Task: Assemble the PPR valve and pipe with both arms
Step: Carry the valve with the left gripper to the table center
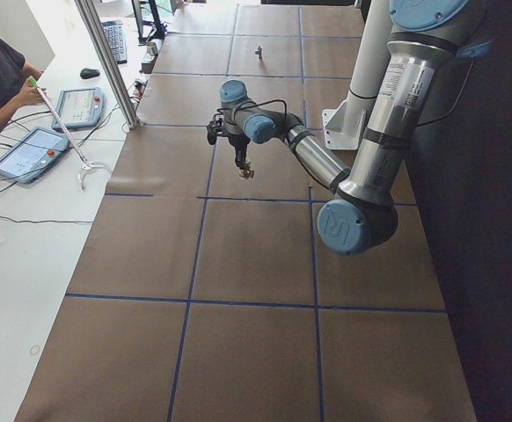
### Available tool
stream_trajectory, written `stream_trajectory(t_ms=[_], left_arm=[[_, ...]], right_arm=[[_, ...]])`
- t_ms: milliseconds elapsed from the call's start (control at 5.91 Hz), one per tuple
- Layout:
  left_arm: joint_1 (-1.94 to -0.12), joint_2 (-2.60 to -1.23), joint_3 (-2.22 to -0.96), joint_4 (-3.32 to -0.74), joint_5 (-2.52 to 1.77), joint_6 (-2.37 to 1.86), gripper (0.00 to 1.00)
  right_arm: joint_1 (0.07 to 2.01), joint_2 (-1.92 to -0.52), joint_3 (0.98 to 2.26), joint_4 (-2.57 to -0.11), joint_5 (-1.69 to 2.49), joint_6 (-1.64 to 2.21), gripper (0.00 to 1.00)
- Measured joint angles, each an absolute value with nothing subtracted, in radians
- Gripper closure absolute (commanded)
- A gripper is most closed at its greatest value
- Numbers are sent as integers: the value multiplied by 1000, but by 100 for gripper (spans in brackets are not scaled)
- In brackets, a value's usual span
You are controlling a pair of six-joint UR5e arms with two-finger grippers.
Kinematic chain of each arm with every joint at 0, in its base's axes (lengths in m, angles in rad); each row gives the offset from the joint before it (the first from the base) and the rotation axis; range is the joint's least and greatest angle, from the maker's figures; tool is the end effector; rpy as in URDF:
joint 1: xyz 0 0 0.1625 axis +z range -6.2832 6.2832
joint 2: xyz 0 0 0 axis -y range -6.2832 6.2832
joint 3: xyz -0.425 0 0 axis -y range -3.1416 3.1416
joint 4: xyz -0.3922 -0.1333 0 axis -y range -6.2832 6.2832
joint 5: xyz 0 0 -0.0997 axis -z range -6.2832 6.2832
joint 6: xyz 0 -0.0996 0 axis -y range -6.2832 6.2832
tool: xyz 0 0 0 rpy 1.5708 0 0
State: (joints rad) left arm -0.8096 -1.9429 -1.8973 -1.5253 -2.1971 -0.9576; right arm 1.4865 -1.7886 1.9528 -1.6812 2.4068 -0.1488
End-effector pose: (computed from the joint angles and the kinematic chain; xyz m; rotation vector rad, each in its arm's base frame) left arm 0.3479 -0.4738 0.3097 -0.0449 0.8706 0.0206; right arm 0.0257 -0.4018 0.5747 0.0778 -0.8359 -0.2418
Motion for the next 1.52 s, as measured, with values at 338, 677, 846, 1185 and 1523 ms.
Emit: stream_trajectory(t_ms=[338, 677, 846, 1185, 1523], left_arm=[[-698, -2141, -1807, -1475, -2191, -1110, 100], [-629, -2343, -1644, -1471, -2165, -1215, 100], [-608, -2417, -1570, -1472, -2142, -1243, 100], [-577, -2512, -1452, -1479, -2099, -1279, 100], [-549, -2535, -1404, -1492, -2066, -1286, 98]], right_arm=[[1486, -1790, 1953, -1681, 2407, -149, 0], [1486, -1790, 1956, -1680, 2410, -150, 0], [1486, -1790, 1959, -1678, 2414, -152, 0], [1486, -1790, 1963, -1678, 2444, -156, 1], [1485, -1789, 1963, -1677, 2456, -155, 0]])
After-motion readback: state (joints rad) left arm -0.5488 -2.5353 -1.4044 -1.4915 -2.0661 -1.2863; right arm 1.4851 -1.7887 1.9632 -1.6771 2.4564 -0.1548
